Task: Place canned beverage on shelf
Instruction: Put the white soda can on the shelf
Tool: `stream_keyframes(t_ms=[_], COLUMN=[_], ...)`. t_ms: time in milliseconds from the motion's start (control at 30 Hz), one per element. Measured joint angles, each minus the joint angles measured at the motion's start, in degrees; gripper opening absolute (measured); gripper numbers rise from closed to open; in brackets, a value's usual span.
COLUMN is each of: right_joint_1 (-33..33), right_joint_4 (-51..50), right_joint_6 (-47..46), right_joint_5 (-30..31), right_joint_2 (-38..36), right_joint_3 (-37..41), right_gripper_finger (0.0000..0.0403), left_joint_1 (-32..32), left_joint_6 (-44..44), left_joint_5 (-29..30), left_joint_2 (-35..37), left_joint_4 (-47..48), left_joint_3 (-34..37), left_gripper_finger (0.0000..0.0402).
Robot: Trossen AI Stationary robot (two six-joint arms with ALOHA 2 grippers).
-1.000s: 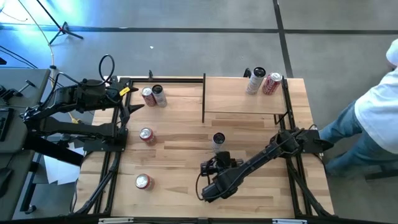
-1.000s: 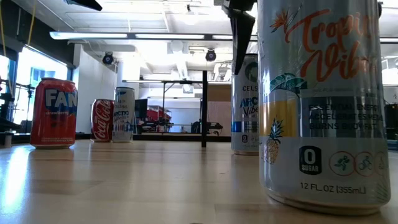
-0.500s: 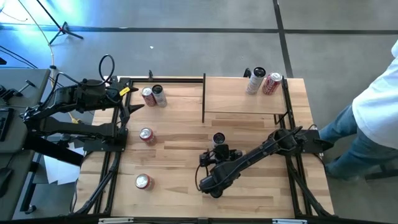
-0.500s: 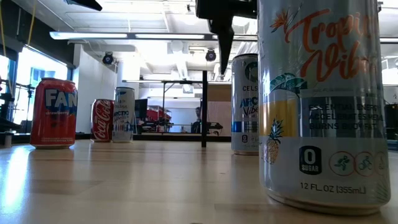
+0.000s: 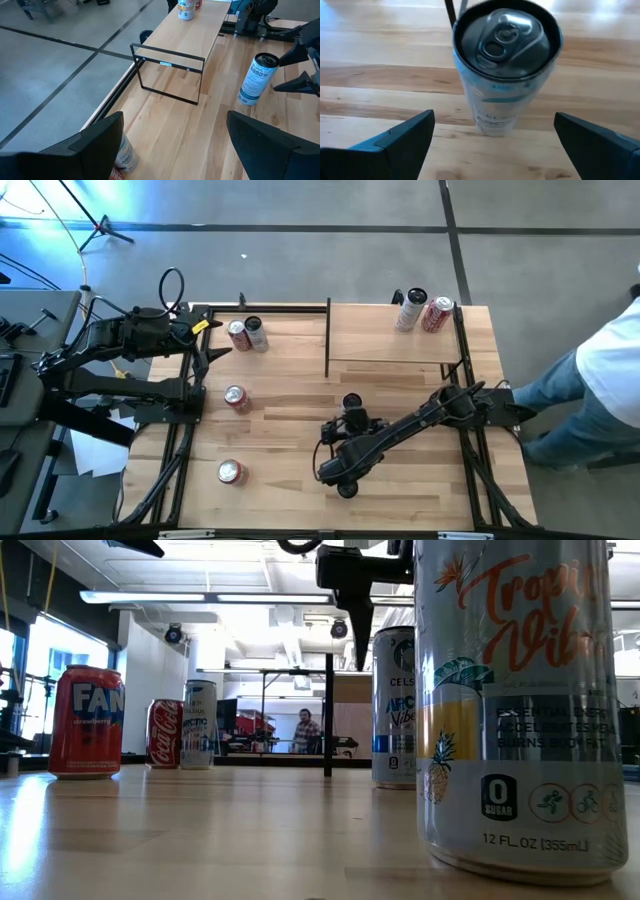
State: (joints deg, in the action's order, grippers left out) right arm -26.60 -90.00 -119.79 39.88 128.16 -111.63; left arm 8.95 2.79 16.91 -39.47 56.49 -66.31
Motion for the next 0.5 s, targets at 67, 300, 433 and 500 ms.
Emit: stream_keyframes(t_ms=[67,300,433,500], right_joint_1=[-0.2,0.1,1.4,1.7], right_joint_4=[0.0,0.0,0.0,-0.1], right_joint_6=[-0.6,-1.2,0.6,2.5], right_joint_5=[-0.7,0.5,-1.2,-2.9], right_joint_2=[0.0,0.0,0.0,-0.1], right_joint_3=[0.0,0.0,-2.7,-5.0], right_gripper_finger=[0.04,0.0399,0.0399,0.0399], left_joint_1=[0.0,0.0,0.0,0.0], left_joint_6=[0.0,0.0,0.0,0.0], left_joint_5=[0.0,0.0,0.0,0.0], left_joint_2=[0.0,0.0,0.0,0.0], left_joint_4=[0.0,0.0,0.0,0.0], left_joint_3=[0.0,0.0,0.0,0.0], left_gripper_finger=[0.0335,0.0335,0.0335,0.0335])
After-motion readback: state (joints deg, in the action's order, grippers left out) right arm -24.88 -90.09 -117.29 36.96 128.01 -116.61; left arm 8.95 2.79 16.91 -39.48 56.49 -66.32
